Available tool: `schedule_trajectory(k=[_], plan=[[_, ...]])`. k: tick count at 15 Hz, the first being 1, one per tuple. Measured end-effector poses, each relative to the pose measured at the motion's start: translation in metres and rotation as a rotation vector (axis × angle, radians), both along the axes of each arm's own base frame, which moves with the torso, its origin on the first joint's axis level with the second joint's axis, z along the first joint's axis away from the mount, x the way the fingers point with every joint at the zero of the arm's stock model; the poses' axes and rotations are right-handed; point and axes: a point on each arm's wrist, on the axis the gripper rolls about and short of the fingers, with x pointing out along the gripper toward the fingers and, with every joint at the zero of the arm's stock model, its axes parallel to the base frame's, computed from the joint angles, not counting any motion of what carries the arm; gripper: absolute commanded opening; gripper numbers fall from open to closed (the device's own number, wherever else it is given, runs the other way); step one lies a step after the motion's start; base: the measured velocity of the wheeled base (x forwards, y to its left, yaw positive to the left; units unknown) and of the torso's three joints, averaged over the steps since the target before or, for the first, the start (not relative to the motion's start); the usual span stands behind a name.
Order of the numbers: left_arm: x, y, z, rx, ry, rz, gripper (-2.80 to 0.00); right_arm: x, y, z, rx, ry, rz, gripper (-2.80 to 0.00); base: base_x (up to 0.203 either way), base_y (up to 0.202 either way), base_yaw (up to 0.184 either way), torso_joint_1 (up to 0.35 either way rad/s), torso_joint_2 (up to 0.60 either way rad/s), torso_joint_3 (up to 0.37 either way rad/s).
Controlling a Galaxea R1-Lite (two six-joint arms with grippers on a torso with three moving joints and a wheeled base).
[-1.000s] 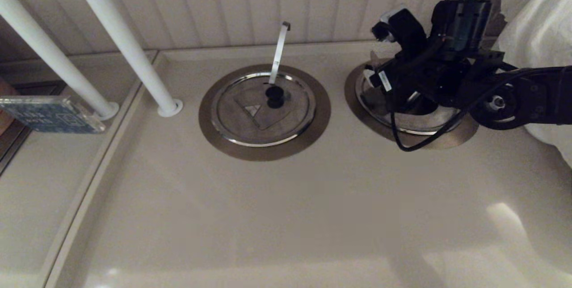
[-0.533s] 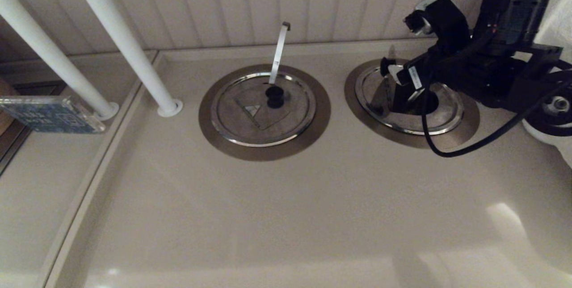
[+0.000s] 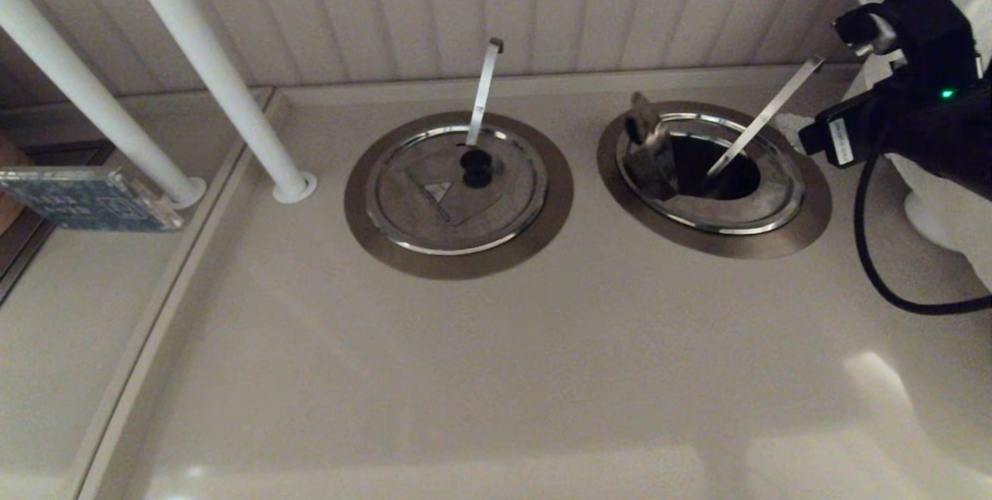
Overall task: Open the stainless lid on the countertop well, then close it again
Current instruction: Close the lid
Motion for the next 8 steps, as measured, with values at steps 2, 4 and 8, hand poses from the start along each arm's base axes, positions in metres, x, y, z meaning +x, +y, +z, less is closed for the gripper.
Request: schedule_trajectory(k=[2, 4, 8], plan=[[0.0, 0.0, 0.0, 0.001, 0.0, 0.0, -2.8, -0.016, -0.006, 0.005, 0.002, -0.022, -0.001, 0.0, 0.0, 0.0, 0.0, 0.0, 0.0, 0.0], [0.0, 0.0, 0.0, 0.001, 0.0, 0.0, -2.8, -0.023, 0.004, 0.009, 0.004, -0.036, 0.045, 0.0, 0.0, 0.0, 0.0, 0.0, 0.0, 0.0], [0.0, 0.0, 0.0, 0.001, 0.0, 0.0, -2.8, -0.008, 0.061, 0.001, 0.0, 0.002, 0.229, 0.0, 0.0, 0.0, 0.0, 0.0, 0.0, 0.0]])
